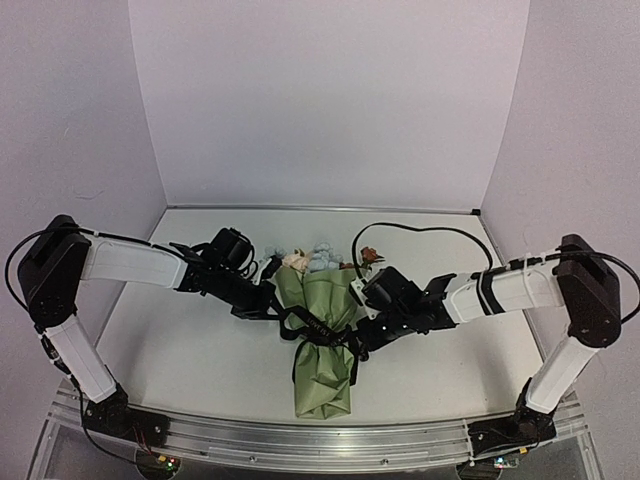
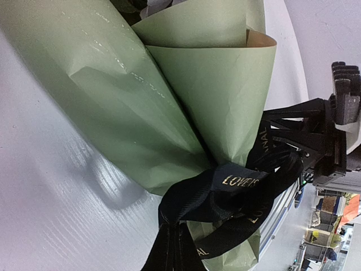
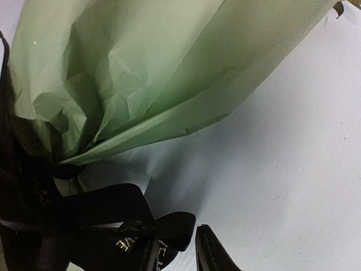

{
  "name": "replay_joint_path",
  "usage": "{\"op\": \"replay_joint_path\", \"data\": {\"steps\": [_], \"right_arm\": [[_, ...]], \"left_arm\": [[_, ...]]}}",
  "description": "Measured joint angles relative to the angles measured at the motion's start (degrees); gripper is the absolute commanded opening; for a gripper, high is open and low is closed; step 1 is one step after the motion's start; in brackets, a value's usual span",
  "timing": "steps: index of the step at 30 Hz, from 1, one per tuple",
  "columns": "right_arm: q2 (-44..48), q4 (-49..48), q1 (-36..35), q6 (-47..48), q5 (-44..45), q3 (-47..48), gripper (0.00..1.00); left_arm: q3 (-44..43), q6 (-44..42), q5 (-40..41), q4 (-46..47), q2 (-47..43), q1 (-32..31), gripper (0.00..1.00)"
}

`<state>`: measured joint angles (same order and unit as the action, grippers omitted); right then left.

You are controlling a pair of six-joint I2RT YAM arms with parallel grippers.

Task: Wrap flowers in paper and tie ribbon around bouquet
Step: Adjust the half-tied ribbon on the folded bouquet.

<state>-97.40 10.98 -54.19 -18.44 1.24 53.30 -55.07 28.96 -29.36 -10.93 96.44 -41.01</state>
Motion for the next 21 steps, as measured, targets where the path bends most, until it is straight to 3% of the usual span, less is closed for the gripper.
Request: {"op": "replay_joint_path", "data": {"steps": [3, 10, 21], "right_arm": [[-1.13, 0.08, 0.00, 0.04, 0.32, 0.04, 0.00], [-1.37, 2.01, 0.00, -0.71, 2.65, 0.06, 0.00], [3.13, 14.08, -0.13, -5.48, 9.64, 0.05, 0.00]], "left_arm": [[0.01, 0.04, 0.01, 0.01, -0.01, 0.00, 0.00], [1.26, 1.13, 0.18, 1.38, -0.26, 0.00, 0.00], [5.83, 2.86, 1.17, 3.97, -1.95, 0.00, 0.00]]}}
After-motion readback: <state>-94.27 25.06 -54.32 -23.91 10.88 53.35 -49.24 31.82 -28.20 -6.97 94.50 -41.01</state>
